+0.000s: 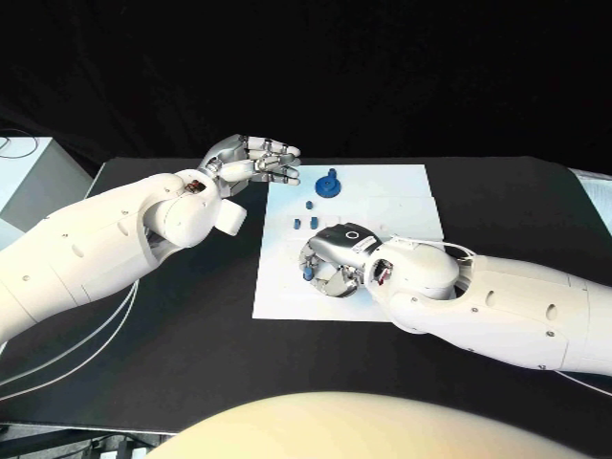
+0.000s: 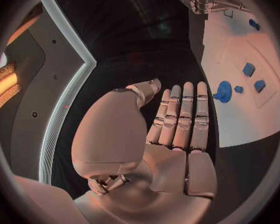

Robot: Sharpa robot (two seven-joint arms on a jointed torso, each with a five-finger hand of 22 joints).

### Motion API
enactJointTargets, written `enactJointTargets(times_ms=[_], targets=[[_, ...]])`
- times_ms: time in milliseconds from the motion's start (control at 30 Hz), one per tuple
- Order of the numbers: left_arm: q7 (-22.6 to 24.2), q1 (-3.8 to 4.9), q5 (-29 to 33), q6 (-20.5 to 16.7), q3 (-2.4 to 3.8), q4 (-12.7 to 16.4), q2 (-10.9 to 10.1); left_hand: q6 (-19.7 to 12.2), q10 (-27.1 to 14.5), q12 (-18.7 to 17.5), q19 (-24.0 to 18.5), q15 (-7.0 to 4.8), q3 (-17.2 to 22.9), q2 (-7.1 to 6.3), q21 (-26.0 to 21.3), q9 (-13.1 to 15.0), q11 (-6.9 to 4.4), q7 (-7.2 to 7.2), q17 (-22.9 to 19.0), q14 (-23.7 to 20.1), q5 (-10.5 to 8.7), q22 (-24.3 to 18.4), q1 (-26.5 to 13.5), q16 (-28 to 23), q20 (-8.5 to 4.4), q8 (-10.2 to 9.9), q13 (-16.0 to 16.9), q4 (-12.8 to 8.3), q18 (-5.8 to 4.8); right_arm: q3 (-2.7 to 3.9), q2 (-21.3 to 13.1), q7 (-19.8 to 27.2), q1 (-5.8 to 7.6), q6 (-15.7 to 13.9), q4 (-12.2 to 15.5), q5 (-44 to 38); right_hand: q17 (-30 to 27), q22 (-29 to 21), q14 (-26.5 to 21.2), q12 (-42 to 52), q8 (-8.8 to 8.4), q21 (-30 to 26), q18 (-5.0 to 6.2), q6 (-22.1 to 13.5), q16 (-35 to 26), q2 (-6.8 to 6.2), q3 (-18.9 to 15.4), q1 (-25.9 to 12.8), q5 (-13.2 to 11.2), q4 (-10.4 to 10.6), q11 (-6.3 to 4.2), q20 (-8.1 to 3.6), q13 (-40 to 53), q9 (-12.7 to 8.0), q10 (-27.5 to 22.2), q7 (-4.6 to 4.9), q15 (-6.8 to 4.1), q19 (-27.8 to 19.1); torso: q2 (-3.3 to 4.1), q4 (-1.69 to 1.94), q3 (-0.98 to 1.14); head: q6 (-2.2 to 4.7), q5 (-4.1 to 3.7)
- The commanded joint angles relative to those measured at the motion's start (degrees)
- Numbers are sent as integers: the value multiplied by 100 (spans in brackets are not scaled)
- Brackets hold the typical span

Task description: Assemble the parts on the task board

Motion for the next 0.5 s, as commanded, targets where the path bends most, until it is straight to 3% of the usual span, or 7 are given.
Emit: enactJointTargets(times_ms=[33,167,300,500], targets=[[26,-1,35,83,2,6,7,5,-17,24,25,9,-13,42,-9,-6,23,45,7,46,-20,-6,11,-18,6,12,10,14,78,-1,-10,-29,-8,-102,12,-34,-4,1509,6,-42,-59,25,-39,-92,27,-45,-40,26,2,3,6,38,-18,-18,-98,14,44,621,1,-2,3,0,-10],[23,-1,35,84,2,6,7,5,-17,24,25,9,-13,42,-9,-6,23,45,7,46,-20,-6,11,-18,6,12,10,14,78,-1,-17,-93,-10,-210,12,-54,-60,1509,-39,-104,-242,25,-39,-390,20,-73,-195,77,-25,22,57,63,-76,-101,-422,23,82,621,2,-2,2,0,-15],[20,-1,35,88,2,5,8,5,-17,24,25,9,-13,42,-9,-6,23,45,7,46,-20,-6,11,-18,6,12,10,14,78,-1,-11,-156,-11,-270,-3,-71,-68,1509,-71,-81,-421,25,-39,-681,54,0,-526,210,-50,68,113,95,-144,-207,-735,39,129,621,0,-2,4,0,-20],[15,-1,35,91,2,3,7,5,-17,24,25,9,-13,42,-9,-6,23,45,7,46,-20,-6,11,-18,6,12,10,14,78,-1,3,-211,-11,-257,-27,-86,-81,1509,-84,-42,-479,25,-39,-776,65,45,-683,287,-44,95,127,106,-157,-262,-827,48,143,621,0,1,1,0,-23]])
